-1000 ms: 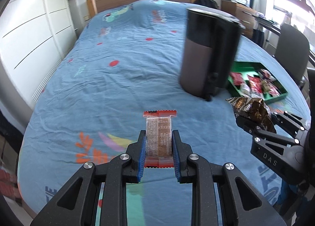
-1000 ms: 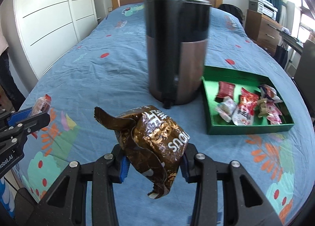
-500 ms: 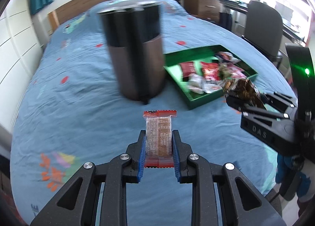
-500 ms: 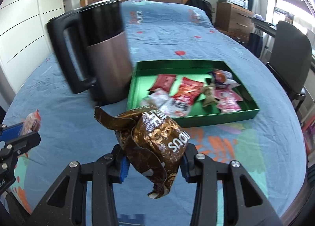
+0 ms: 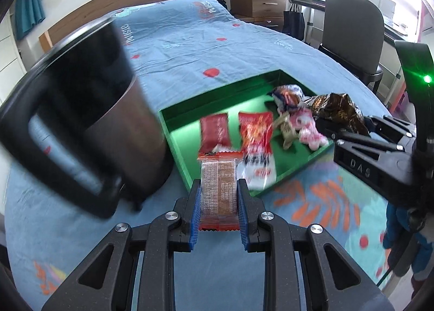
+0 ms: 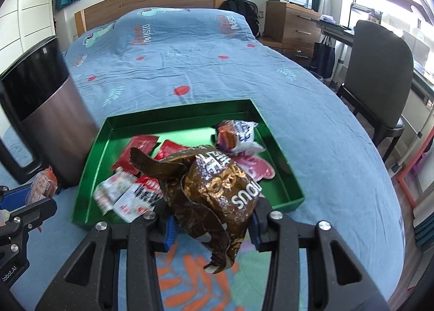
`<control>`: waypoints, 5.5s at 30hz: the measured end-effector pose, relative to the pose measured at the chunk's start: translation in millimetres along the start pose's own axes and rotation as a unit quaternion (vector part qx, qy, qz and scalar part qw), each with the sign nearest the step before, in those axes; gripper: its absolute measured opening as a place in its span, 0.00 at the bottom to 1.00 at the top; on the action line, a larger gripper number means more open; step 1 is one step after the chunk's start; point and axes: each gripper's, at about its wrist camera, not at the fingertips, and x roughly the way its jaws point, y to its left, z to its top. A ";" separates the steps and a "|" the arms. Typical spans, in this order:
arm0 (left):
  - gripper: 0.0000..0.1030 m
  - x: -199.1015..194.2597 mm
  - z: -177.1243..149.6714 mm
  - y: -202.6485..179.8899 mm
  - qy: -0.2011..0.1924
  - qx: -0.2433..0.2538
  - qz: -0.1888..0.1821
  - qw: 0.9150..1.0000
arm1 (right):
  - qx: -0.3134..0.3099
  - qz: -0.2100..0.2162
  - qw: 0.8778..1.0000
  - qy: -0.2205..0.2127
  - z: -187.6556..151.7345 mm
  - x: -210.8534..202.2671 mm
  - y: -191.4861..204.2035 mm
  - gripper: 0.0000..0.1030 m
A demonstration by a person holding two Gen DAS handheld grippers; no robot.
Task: Organize snacks
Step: 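Carry the candy bar with left tool while right tool carries chocolate bag to tray, then open left tool over the tray while right tool releases the chocolate bag inside, then withdraw both open tools away from the filled green tray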
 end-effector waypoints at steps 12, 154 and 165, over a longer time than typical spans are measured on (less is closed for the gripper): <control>0.20 81.0 58.7 -14.2 0.005 -0.003 0.019 1.000 | 0.001 -0.023 1.000 0.004 25.7 63.6 -32.7 1.00; 0.68 -108.8 -89.6 87.9 -0.074 -0.119 0.073 0.987 | -0.054 0.027 0.994 -0.089 -33.5 -128.1 96.7 1.00; 0.68 -108.4 -87.1 83.8 -0.077 -0.116 0.076 0.987 | -0.060 0.029 0.994 -0.081 -34.9 -120.5 100.3 1.00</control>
